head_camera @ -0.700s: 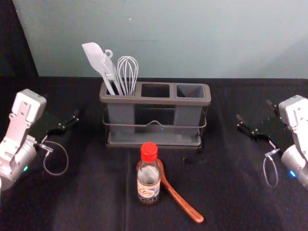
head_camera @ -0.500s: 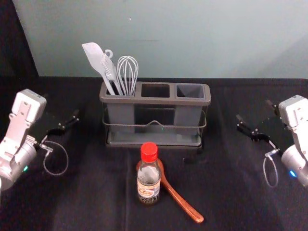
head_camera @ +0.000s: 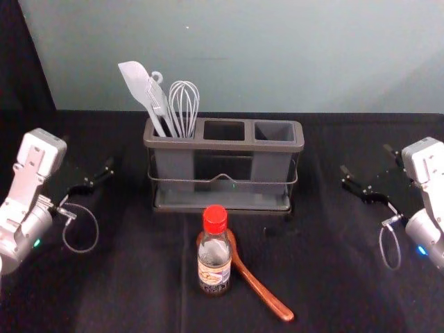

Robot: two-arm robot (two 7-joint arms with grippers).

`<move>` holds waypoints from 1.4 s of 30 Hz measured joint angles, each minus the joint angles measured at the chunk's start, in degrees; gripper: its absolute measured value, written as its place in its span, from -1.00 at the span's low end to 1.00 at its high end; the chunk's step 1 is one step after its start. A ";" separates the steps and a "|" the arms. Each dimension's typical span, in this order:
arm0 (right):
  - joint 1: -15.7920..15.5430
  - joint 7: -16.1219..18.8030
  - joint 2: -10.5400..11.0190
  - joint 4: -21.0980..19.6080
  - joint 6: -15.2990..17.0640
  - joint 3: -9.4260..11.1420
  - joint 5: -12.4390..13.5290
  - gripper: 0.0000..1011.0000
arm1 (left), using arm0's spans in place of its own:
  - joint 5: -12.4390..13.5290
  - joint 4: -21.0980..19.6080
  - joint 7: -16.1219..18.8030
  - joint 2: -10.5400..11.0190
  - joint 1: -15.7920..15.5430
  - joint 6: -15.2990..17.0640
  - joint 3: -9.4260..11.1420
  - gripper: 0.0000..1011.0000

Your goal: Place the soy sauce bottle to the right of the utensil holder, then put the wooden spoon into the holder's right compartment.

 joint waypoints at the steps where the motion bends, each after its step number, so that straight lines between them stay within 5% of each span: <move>1: 0.00 0.00 0.00 0.00 0.00 0.00 0.00 0.98 | 0.00 0.00 0.00 0.00 0.00 0.00 0.00 0.98; 18: -0.29 0.01 0.08 -0.31 0.03 0.24 -0.10 0.98 | 0.00 0.00 0.00 0.00 0.00 0.00 0.00 0.98; 32: -11.84 -2.00 3.99 -12.34 1.11 3.87 -1.70 0.98 | 0.00 0.00 0.00 0.00 0.01 0.00 0.00 0.98; 42: -20.37 -4.13 3.90 -20.00 -0.65 4.44 -3.64 0.98 | 0.00 0.00 0.00 0.00 0.00 0.00 0.00 0.98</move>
